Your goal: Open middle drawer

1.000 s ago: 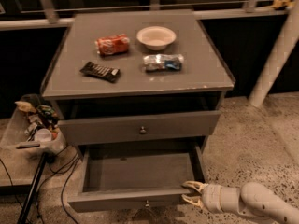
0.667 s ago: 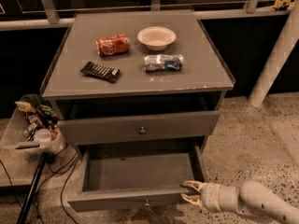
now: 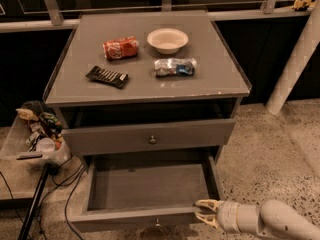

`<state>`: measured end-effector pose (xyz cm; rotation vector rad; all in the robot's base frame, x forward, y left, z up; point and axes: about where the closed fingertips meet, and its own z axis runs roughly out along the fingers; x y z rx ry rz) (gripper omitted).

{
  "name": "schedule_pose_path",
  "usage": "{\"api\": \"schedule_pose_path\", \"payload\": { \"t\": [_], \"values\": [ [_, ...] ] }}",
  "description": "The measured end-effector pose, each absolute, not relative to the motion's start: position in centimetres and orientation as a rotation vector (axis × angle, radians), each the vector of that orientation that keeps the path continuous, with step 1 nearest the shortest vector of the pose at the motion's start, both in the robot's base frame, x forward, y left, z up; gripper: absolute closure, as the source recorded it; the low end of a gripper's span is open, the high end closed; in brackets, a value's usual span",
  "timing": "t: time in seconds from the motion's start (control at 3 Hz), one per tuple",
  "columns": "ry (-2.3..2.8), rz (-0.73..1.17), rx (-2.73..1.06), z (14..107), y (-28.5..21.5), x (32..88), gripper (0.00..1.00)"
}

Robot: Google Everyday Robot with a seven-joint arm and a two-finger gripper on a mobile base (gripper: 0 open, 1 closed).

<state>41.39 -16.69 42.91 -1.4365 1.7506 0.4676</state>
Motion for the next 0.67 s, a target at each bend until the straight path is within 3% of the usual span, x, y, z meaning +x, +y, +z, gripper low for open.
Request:
{"api": "schedule_pose_path", "payload": {
  "t": [0.67],
  "values": [
    [1.750, 0.468, -1.437, 42.91, -16.69, 41.38, 0.35]
  ]
}}
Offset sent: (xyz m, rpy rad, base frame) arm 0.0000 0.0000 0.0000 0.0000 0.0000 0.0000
